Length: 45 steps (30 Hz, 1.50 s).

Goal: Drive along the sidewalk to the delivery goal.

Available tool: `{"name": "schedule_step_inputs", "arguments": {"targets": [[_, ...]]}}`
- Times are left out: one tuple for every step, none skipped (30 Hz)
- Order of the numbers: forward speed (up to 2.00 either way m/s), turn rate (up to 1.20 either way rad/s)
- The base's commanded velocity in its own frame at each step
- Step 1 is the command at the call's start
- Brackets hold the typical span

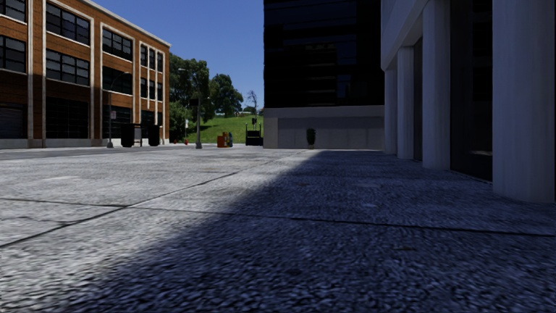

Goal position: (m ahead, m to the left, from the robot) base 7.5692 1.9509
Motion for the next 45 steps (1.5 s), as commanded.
{"name": "schedule_step_inputs", "arguments": {"targets": [[2.0, 0.0], [2.0, 0.0], [2.0, 0.0], [2.0, 0.0], [2.0, 0.0], [2.0, 0.0], [2.0, 0.0], [2.0, 0.04], [2.0, 0.04], [2.0, 0.13], [2.0, 0.16], [2.0, 0.19], [2.0, 0.22], [2.0, 0.25], [2.0, 0.28], [2.0, 0.3], [2.0, 0.3], [2.0, 0.3], [2.0, 0.3], [2.0, 0.3], [2.0, 0.3], [2.0, 0.3], [2.0, 0.3], [2.0, 0.3], [2.0, 0.3], [2.0, 0.3], [2.0, 0.3], [2.0, 0.3], [2.0, 0.3], [2.0, 0.3], [2.0, 0.3], [2.0, 0.3], [2.0, 0.3], [2.0, 0.3], [2.0, 0.3], [2.0, 0.3], [2.0, 0.3], [2.0, 0.3], [2.0, 0.3], [2.0, 0.3], [2.0, 0.3], [2.0, 0.3], [2.0, 0.3], [2.0, 0.3], [2.0, 0.3]]}}
